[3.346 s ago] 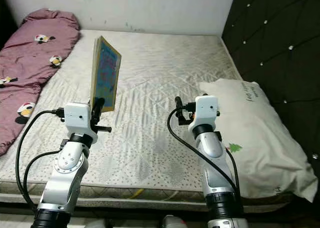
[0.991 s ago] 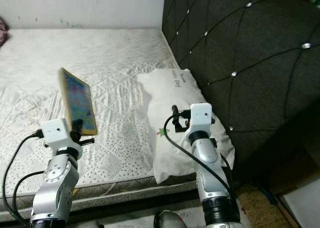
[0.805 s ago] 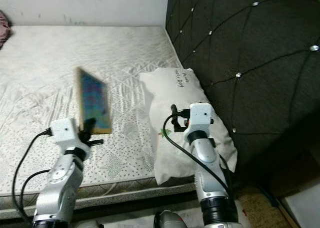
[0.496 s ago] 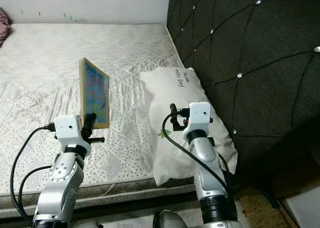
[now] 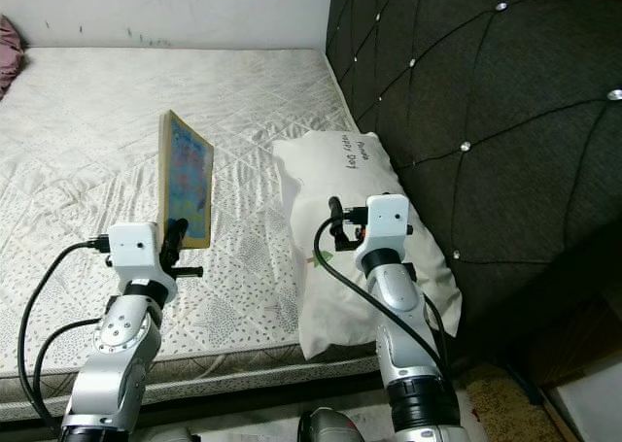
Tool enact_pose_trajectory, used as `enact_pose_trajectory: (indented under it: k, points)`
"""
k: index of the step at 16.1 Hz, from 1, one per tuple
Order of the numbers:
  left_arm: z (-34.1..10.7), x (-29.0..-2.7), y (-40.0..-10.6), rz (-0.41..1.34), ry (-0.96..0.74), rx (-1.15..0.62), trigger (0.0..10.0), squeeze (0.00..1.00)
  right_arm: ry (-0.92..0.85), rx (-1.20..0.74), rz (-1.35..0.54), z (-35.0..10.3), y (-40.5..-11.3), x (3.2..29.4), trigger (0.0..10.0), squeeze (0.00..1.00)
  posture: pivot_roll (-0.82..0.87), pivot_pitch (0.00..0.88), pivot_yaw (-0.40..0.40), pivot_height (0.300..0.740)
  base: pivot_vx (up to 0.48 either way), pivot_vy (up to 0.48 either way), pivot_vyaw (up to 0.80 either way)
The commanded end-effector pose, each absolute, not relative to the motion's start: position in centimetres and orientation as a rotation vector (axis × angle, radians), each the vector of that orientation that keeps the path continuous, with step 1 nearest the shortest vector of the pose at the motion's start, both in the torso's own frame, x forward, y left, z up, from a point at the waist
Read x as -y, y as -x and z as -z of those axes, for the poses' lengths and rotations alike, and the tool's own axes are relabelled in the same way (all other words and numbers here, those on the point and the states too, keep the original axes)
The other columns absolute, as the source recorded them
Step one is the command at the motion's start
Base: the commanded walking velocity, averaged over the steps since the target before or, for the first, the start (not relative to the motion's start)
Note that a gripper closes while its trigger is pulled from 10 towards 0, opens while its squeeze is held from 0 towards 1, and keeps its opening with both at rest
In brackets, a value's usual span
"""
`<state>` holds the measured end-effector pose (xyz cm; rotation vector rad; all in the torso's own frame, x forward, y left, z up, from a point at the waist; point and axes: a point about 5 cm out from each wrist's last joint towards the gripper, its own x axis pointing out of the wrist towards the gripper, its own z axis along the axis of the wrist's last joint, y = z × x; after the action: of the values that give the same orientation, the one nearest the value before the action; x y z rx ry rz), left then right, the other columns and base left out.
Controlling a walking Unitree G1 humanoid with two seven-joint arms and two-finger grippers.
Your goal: Clean up the room
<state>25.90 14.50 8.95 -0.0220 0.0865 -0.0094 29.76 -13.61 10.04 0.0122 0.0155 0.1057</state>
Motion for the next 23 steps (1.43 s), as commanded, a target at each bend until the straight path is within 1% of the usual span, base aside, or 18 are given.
enact_pose_trajectory:
  k: [1,9,11,23]
  points:
    - [-10.34,-14.09,-26.31,0.025,0.019,-0.015,10.0,0.0,-0.011,-0.018,-0.107,-10.03,-30.01,13.73,10.0,0.0,0.0,0.0,-0.043,0.74,0.0,0.0,0.0]
    - [-10.88,-14.29,-26.72,0.016,0.004,0.007,10.0,0.0,-0.011,-0.017,-0.13,-10.0,-30.18,13.32,10.0,0.0,0.0,0.0,-0.042,0.74,0.0,0.0,0.0]
    - [-10.92,-14.33,-26.86,0.012,0.0,0.011,10.0,0.0,-0.01,-0.018,-0.134,-9.98,-30.28,13.29,10.0,0.0,0.0,0.0,-0.044,0.732,0.0,0.0,0.0]
    - [-11.17,-14.23,-27.27,0.004,-0.004,0.02,10.0,0.0,-0.011,-0.014,-0.141,-9.96,-30.53,13.03,10.0,0.0,0.01,0.0,-0.044,0.585,0.0,0.0,0.0]
